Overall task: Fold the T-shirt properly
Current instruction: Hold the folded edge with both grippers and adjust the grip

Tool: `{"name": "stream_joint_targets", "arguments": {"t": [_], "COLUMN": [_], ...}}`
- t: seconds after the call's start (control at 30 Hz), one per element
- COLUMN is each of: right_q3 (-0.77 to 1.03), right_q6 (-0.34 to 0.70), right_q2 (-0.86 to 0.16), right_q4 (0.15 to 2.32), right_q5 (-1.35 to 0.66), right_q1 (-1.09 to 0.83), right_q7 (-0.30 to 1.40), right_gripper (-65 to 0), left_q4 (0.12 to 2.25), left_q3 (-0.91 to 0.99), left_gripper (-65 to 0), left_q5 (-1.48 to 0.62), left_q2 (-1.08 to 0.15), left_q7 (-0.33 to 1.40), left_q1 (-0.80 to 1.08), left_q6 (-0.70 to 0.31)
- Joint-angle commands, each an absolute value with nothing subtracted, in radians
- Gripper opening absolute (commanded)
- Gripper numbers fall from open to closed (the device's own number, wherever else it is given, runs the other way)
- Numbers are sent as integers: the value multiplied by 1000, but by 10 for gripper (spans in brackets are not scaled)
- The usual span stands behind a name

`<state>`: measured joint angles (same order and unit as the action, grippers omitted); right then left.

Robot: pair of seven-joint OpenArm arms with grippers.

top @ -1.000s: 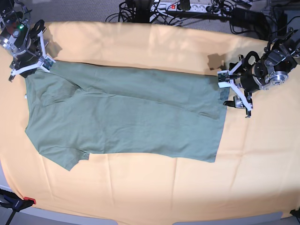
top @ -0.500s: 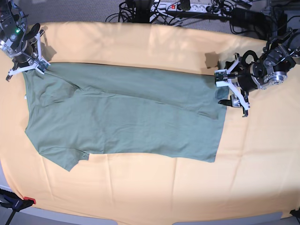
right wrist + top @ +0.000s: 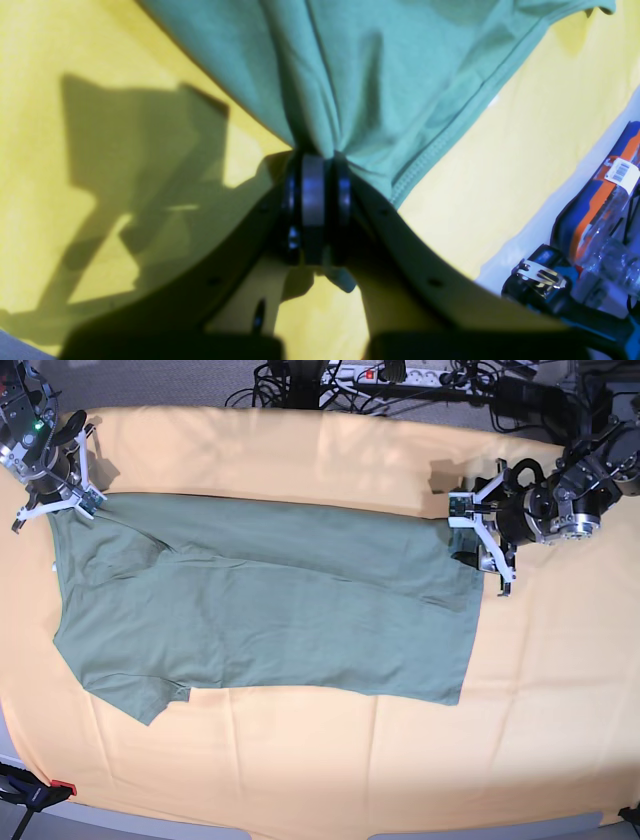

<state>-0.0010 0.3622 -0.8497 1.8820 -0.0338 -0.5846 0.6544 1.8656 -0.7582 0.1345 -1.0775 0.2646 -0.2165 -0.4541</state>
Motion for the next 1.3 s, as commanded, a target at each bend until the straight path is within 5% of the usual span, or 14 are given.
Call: {"name": "stream_joint_targets", "arguments": {"t": [0.0, 0.23, 0.4, 0.6, 1.27], "right_q3": [7, 7, 7, 7, 7], "right_q6": [355, 355, 355, 355, 355], "right_q2": [-870, -870, -870, -870, -870], "right_q4": [1887, 1887, 1887, 1887, 1887], "right_q5": [-22, -22, -22, -22, -29], "right_q1": [-585, -584, -582, -582, -582], "right_q7": [675, 674, 674, 674, 674], "right_gripper": [-618, -446, -446, -446, -446], "left_q4": [1877, 1879, 1879, 1879, 1876], "left_q3": [-752, -751, -752, -752, -752], "left_gripper": [-298, -296, -296, -296, -297], "left_q5": [136, 156, 49, -65, 77], "left_q2": [-1091, -1098, -1098, -1100, -1100], "left_q7": [255, 272, 339, 342, 342], "left_q1": [-228, -240, -313, -381, -323], "left_q6": [-449, -466, -460, -698, -698]}}
